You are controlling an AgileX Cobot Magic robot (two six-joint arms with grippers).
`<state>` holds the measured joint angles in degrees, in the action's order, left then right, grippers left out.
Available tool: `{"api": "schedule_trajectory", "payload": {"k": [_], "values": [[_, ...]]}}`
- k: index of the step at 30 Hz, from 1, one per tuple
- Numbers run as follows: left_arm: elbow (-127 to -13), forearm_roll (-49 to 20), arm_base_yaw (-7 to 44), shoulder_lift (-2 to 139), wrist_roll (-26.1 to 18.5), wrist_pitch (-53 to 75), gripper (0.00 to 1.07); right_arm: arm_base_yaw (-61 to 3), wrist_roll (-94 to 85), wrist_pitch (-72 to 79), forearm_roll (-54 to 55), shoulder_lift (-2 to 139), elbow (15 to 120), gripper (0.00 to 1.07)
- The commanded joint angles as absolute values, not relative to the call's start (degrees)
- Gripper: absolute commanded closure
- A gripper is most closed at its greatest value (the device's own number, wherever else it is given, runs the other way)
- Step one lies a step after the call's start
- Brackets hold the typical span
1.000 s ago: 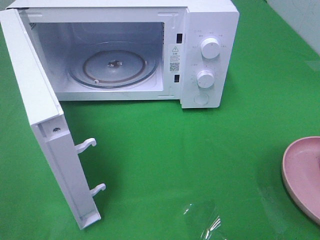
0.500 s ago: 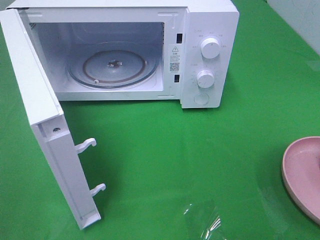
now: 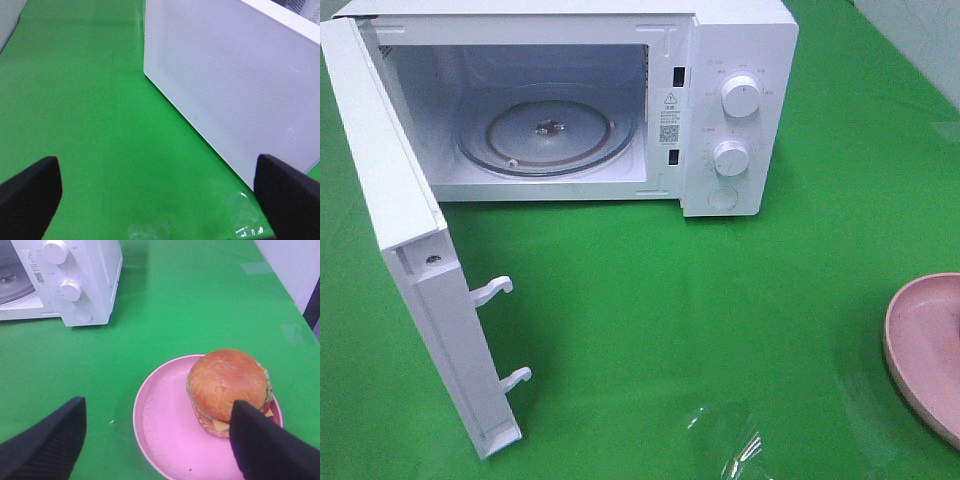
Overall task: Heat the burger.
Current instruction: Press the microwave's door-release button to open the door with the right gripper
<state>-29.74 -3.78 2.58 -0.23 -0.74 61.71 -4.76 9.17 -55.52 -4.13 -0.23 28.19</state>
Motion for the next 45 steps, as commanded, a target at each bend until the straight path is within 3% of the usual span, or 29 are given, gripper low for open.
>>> {"api": "schedule_trajectory", "payload": {"k": [1, 45], "values": [[-29.56, -4.24, 2.29, -1.09, -0.86, 61.25, 0.1, -4.35, 8.59, -55.12, -3.9, -1.72, 28.13, 0.31], [-29.68, -4.47, 2.29, -1.09, -0.46, 61.02, 0.1, -4.35, 8.59, -55.12, -3.9, -1.72, 28.13, 0.31]]}}
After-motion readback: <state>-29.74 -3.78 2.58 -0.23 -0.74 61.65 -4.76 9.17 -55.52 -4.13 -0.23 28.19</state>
